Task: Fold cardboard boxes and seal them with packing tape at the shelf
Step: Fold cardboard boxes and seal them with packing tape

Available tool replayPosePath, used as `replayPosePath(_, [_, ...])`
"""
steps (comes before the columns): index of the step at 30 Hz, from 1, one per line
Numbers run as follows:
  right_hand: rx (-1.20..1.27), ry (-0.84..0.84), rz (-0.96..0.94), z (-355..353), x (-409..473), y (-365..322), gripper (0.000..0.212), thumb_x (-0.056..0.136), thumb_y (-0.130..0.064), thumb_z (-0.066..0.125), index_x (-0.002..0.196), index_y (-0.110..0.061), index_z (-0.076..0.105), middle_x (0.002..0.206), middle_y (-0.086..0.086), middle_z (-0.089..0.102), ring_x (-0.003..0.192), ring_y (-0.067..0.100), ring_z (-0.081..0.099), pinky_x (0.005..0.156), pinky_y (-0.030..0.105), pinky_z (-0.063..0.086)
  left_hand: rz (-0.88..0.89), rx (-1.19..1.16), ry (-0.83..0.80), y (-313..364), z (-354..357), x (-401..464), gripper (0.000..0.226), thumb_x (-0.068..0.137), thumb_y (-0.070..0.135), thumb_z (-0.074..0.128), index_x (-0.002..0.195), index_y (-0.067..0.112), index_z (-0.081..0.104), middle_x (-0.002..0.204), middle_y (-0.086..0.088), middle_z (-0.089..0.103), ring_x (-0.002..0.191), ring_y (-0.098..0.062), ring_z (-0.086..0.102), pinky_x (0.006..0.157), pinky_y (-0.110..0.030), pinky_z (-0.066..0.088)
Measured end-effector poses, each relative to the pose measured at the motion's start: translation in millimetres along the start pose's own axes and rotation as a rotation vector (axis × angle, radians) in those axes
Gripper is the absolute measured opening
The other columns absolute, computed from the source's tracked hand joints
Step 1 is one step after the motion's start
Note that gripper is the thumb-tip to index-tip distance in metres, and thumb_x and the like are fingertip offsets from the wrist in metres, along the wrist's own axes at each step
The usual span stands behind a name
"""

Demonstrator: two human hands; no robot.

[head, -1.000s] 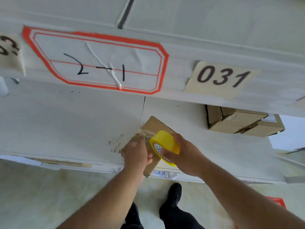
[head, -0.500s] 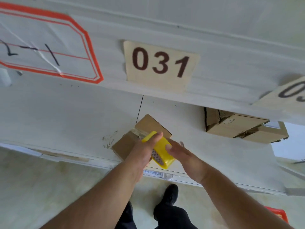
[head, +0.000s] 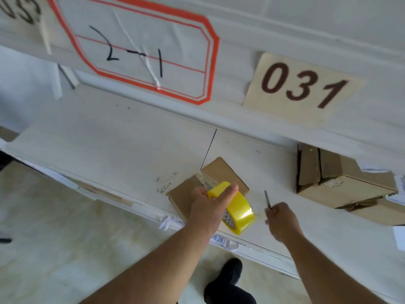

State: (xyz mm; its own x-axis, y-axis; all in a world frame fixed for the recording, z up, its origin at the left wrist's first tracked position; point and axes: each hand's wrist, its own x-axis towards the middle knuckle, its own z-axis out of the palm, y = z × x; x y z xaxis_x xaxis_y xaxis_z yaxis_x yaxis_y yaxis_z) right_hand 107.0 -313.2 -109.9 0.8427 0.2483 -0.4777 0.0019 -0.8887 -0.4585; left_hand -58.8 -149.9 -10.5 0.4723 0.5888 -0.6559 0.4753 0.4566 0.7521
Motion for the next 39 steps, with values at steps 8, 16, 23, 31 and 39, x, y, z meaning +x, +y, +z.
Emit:
replayPosePath(8, [-0.473, -0.331, -0.663, -89, -30, -159, 0.017, 0.105, -0.025, 0.057, 0.115, -0.033, 0.067, 0.105, -0.012, 0.068, 0.098, 0.016, 0.063, 0.073, 0.007, 0.041, 0.08, -0.183, -0.069, -6, 5, 2, 0.052, 0.076, 0.051, 0.087, 0.117, 0.033, 0.061, 0.106, 0.004, 0.069, 0.092, -0.011, 0.068, 0.068, -0.022, 0.049])
replayPosePath(16, [-0.782, -0.341, -0.943, -74, -48, -213, 0.032, 0.112, -0.02, 0.043, 0.13, -0.013, 0.068, 0.123, 0.002, 0.069, 0.092, 0.004, 0.042, 0.067, -0.006, 0.029, 0.025, -0.316, -0.09, -7, -6, 11, 0.063, 0.065, 0.056, 0.089, 0.117, 0.032, 0.063, 0.107, -0.002, 0.073, 0.092, -0.018, 0.071, 0.069, -0.029, 0.052])
replayPosePath(23, [-1.033, -0.312, -1.011, -57, -38, -210, 0.032, 0.111, -0.035, 0.042, 0.128, -0.029, 0.068, 0.122, -0.007, 0.069, 0.112, 0.013, 0.058, 0.058, 0.001, 0.026, 0.042, -0.309, -0.101, -11, -5, 12, 0.067, 0.059, 0.057, 0.088, 0.116, 0.03, 0.064, 0.104, 0.0, 0.074, 0.095, -0.019, 0.072, 0.073, -0.031, 0.055])
replayPosePath(31, [-1.083, -0.303, -1.078, -52, -31, -207, 0.032, 0.111, -0.037, 0.04, 0.124, -0.03, 0.068, 0.116, -0.008, 0.07, 0.11, 0.015, 0.061, 0.069, 0.021, 0.027, 0.059, -0.317, -0.143, -13, -5, 12, 0.074, 0.053, 0.058, 0.088, 0.117, 0.029, 0.066, 0.105, -0.003, 0.075, 0.09, -0.016, 0.073, 0.071, -0.028, 0.056])
replayPosePath(39, [-1.255, -0.288, -1.073, -37, -32, -193, 0.021, 0.1, -0.027, 0.051, 0.111, -0.033, 0.068, 0.091, -0.009, 0.065, 0.096, 0.022, 0.067, 0.072, 0.031, 0.047, 0.107, -0.282, -0.198, -20, 1, 12, 0.059, 0.061, 0.046, 0.089, 0.115, 0.03, 0.068, 0.107, -0.004, 0.075, 0.091, -0.015, 0.073, 0.071, -0.026, 0.056])
